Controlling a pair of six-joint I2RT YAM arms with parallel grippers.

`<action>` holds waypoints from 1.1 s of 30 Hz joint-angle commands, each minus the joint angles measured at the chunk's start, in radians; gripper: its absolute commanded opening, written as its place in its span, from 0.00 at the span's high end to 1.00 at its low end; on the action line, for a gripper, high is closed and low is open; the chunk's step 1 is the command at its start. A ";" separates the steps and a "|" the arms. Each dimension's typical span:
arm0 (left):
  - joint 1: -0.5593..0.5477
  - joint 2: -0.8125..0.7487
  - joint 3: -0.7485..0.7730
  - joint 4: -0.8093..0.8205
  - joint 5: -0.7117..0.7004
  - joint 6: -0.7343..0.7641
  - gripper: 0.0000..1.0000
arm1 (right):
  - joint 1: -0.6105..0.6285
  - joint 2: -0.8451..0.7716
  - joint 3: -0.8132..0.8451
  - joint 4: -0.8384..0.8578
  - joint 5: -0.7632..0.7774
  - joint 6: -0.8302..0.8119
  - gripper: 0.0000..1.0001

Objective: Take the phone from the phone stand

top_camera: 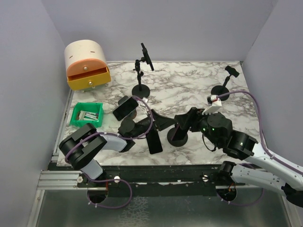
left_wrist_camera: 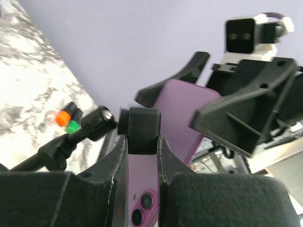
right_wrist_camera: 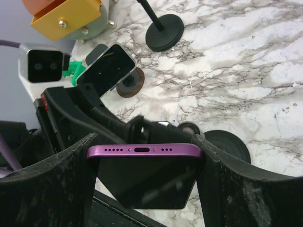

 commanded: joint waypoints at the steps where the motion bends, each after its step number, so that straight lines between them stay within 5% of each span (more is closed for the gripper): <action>1: 0.034 0.032 0.048 -0.094 -0.060 0.047 1.00 | 0.002 -0.038 0.034 0.064 -0.034 -0.061 1.00; 4: 0.034 0.032 0.065 -0.123 -0.030 0.085 0.99 | 0.002 -0.031 0.050 0.075 -0.039 -0.063 1.00; 11: 0.029 -0.015 0.060 -0.157 0.016 0.130 0.47 | 0.002 -0.011 0.079 0.136 -0.075 -0.070 1.00; 15: 0.030 -0.136 0.052 -0.285 -0.013 0.196 0.26 | 0.002 0.019 0.158 0.096 -0.121 -0.074 1.00; 16: 0.030 -0.172 0.053 -0.329 -0.025 0.216 0.12 | 0.002 0.023 0.175 0.084 -0.131 -0.074 1.00; 18: 0.031 -0.251 0.053 -0.433 -0.048 0.264 0.02 | 0.002 0.030 0.199 0.065 -0.152 -0.077 1.00; 25: 0.035 -0.649 -0.021 -0.858 -0.265 0.497 0.01 | 0.002 0.080 0.273 -0.010 -0.207 -0.081 1.00; 33: 0.035 -0.825 0.040 -0.993 -0.007 0.662 0.01 | 0.002 0.182 0.322 0.011 -0.251 -0.070 1.00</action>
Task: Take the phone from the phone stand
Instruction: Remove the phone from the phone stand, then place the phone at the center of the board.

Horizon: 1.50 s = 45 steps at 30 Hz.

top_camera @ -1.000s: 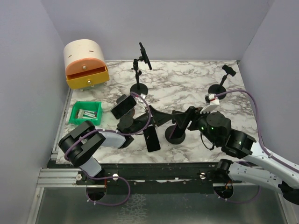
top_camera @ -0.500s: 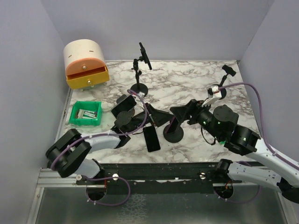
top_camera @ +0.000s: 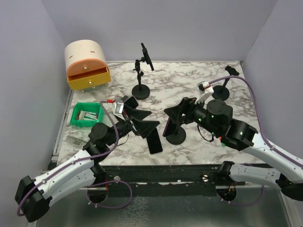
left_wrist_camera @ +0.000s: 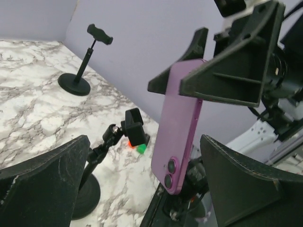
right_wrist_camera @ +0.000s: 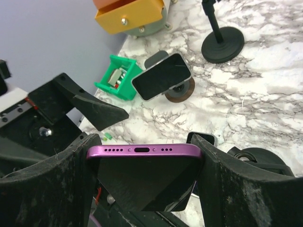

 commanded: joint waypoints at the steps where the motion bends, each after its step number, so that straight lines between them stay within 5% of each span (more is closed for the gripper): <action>1: 0.003 -0.001 0.080 -0.193 0.161 0.144 0.02 | 0.003 0.052 0.070 0.011 -0.053 0.003 1.00; 9: -0.003 0.107 0.228 -0.451 0.222 0.243 0.22 | 0.002 0.140 0.109 0.034 -0.078 0.035 1.00; 22: -0.033 0.112 0.188 -0.421 0.190 0.237 0.55 | 0.003 0.237 0.126 0.062 -0.079 0.091 1.00; 29: -0.070 0.113 0.158 -0.411 0.117 0.238 0.84 | 0.003 0.263 0.116 0.054 -0.043 0.143 0.99; 32: -0.076 0.089 0.138 -0.421 0.075 0.234 1.00 | 0.003 0.269 0.115 0.048 -0.046 0.138 0.77; 38: -0.077 -0.020 0.085 -0.515 -0.062 0.209 1.00 | 0.003 0.271 0.137 0.002 -0.090 0.083 0.04; 45: -0.077 -0.222 0.003 -0.752 -0.278 0.074 1.00 | 0.003 0.189 0.099 -0.032 -0.063 0.032 0.00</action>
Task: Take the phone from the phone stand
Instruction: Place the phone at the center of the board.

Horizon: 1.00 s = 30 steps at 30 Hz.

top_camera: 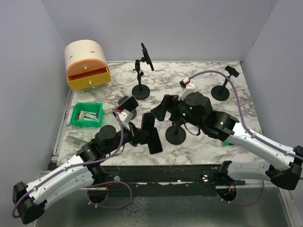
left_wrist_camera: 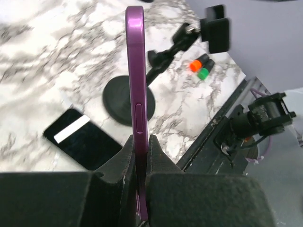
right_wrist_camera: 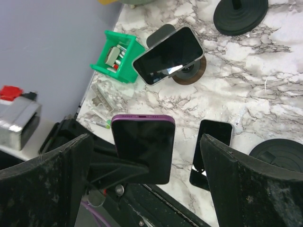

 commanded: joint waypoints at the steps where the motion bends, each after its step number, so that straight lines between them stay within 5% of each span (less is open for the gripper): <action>1: 0.002 -0.144 -0.042 -0.197 -0.223 -0.149 1.00 | -0.001 -0.088 -0.018 -0.004 0.015 -0.057 0.00; 7: 0.002 -0.195 -0.110 -0.343 -0.282 -0.362 1.00 | -0.001 -0.192 -0.086 0.027 0.015 -0.122 0.00; 14: 0.002 -0.010 -0.146 -0.365 -0.286 -0.471 1.00 | -0.001 -0.269 -0.100 0.018 0.020 -0.168 0.00; 30: 0.006 0.207 -0.233 -0.100 -0.227 -0.542 0.97 | -0.001 -0.292 -0.113 0.009 0.019 -0.160 0.00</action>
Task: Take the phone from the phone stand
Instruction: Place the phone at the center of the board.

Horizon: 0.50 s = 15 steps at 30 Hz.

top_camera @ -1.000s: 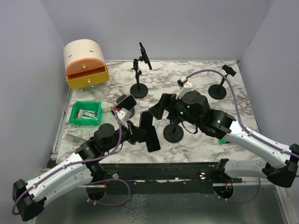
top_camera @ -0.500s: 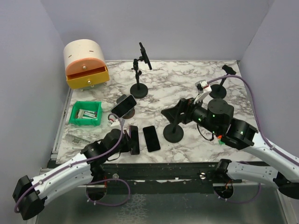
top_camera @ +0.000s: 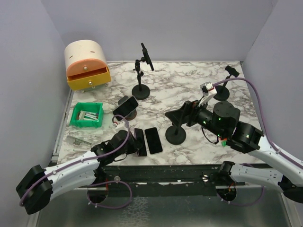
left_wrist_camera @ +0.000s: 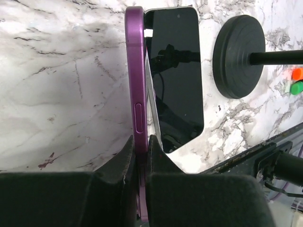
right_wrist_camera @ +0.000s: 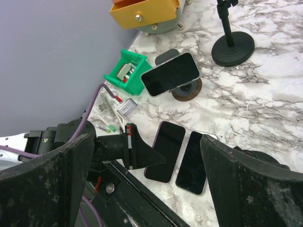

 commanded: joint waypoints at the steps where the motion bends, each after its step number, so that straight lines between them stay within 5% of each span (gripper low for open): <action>1: 0.004 0.042 -0.028 0.052 0.007 -0.008 0.91 | -0.001 -0.005 -0.010 -0.001 0.015 -0.010 0.00; 6: 0.007 0.043 -0.012 0.008 -0.020 0.002 0.59 | -0.001 -0.014 -0.016 -0.010 0.025 -0.005 0.00; 15: 0.008 -0.026 0.033 -0.135 -0.079 0.021 0.34 | -0.001 -0.027 -0.034 -0.028 0.042 -0.006 0.00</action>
